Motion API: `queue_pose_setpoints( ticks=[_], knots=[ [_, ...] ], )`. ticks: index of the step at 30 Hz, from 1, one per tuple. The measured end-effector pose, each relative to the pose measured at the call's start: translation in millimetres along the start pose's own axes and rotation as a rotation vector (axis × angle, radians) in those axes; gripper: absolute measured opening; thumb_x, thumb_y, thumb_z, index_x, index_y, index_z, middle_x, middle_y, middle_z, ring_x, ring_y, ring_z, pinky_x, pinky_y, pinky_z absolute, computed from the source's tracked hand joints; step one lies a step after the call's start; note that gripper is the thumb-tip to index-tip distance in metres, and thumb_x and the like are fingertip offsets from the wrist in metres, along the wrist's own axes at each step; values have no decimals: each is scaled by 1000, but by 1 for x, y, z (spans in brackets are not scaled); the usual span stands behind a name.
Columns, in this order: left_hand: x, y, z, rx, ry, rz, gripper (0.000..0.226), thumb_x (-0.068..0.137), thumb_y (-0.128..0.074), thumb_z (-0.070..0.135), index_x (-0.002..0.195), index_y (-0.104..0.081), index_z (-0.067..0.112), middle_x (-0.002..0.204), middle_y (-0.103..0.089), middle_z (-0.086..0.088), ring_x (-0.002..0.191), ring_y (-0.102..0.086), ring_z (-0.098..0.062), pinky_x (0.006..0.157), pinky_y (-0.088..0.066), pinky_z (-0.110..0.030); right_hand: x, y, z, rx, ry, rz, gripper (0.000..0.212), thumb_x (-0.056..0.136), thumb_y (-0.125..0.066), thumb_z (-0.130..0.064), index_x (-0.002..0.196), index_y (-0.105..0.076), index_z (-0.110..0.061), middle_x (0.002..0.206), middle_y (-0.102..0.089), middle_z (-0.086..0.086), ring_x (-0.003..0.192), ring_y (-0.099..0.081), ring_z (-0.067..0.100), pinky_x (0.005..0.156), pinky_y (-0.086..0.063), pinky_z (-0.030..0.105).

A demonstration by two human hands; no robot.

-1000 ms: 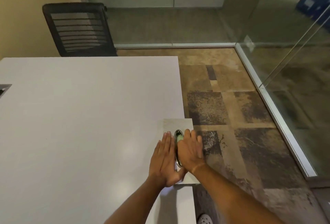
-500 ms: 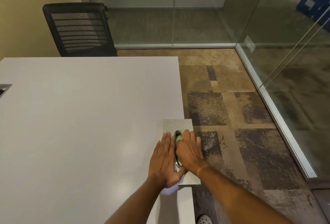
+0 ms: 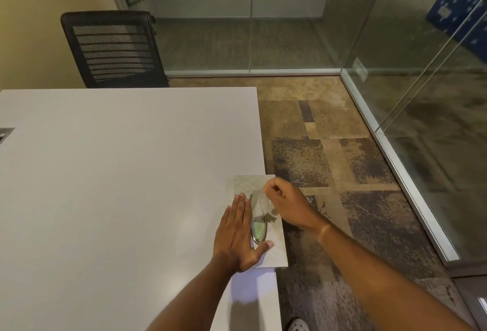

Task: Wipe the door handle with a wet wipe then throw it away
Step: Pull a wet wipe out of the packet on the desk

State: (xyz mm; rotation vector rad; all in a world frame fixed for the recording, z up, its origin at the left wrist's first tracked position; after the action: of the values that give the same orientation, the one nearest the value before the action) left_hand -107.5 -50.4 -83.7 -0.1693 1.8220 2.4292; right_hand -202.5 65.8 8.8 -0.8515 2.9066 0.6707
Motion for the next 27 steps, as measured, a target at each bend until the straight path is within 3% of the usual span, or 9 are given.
queue_pose_setpoints(
  ticks=[3, 7, 11, 13, 15, 18, 22, 24, 27],
  knots=[
    [0, -1, 0, -9, 5, 7, 110, 77, -9, 90, 154, 21, 17, 160, 31, -2, 148, 29, -17, 125, 1, -42, 1, 8, -3, 153, -71, -23, 22, 101, -47, -26, 85, -57, -15, 79, -59, 6, 74, -55, 13, 72, -46, 35],
    [-1, -2, -1, -19, -1, 37, 107, 79, -13, 90, 152, 24, 22, 161, 28, -1, 149, 26, -17, 125, 1, -41, 0, 18, 1, 274, -150, 15, 25, 102, -42, -27, 84, -57, -19, 81, -60, 9, 74, -56, 19, 64, -44, 28],
    [-1, 1, 0, -27, -4, 16, 106, 77, -13, 91, 151, 27, 25, 160, 29, 0, 150, 24, -18, 124, 5, -39, -3, 28, 10, 411, -229, 108, 25, 102, -38, -23, 82, -53, -21, 53, -58, -15, 50, -56, 2, 45, -44, 17],
    [-1, 8, 1, -5, 32, -1, 108, 76, -15, 90, 153, 23, 24, 158, 32, 2, 149, 24, -20, 123, 11, -36, -7, 34, 10, 480, -264, 159, 23, 101, -40, -23, 82, -53, -19, 55, -60, -12, 53, -60, 6, 48, -46, 20],
    [4, 26, 4, -30, 67, 24, 102, 81, -23, 84, 156, 12, 23, 161, 25, 1, 151, 18, -21, 122, 11, -35, -11, 42, 8, 544, -293, 204, 23, 100, -42, -24, 82, -56, -19, 74, -65, 6, 70, -62, 20, 57, -47, 29],
    [13, 72, 14, -311, 93, 147, 71, 93, -48, 55, 152, -28, 22, 165, -14, 0, 152, -14, -24, 124, -13, -38, -13, 54, -2, 601, -307, 230, 19, 100, -41, -25, 87, -54, -16, 92, -55, 16, 81, -55, 28, 60, -41, 33],
    [19, 125, 29, -733, 132, 318, 26, 99, -54, 22, 124, -62, 17, 127, -64, -1, 116, -60, -20, 102, -49, -30, -14, 66, -20, 632, -281, 255, 20, 100, -39, -23, 86, -52, -16, 96, -57, 17, 82, -58, 28, 66, -44, 36],
    [21, 141, 43, -900, 111, 298, 18, 101, -51, 25, 106, -68, 20, 105, -70, 6, 95, -65, -13, 81, -51, -13, -14, 71, -29, 635, -256, 274, 23, 101, -40, -22, 83, -52, -16, 94, -57, 17, 84, -56, 29, 71, -42, 39],
    [26, 158, 62, -1013, 55, 281, 28, 100, -52, 29, 76, -65, 25, 74, -64, 10, 69, -58, -5, 63, -43, -10, -16, 79, -43, 620, -225, 292, 25, 100, -42, -23, 79, -54, -17, 86, -56, 14, 80, -55, 26, 67, -43, 35]
  ],
)
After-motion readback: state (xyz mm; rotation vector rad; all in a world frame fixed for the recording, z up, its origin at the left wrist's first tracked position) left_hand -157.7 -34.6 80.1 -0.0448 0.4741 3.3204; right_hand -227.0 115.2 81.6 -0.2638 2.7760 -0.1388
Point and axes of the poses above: each hand's wrist, its own x-axis towards the middle knuckle, its own y-axis out of the back of the hand, z = x × y, the point moved 5 cm from there along x, towards the middle knuckle
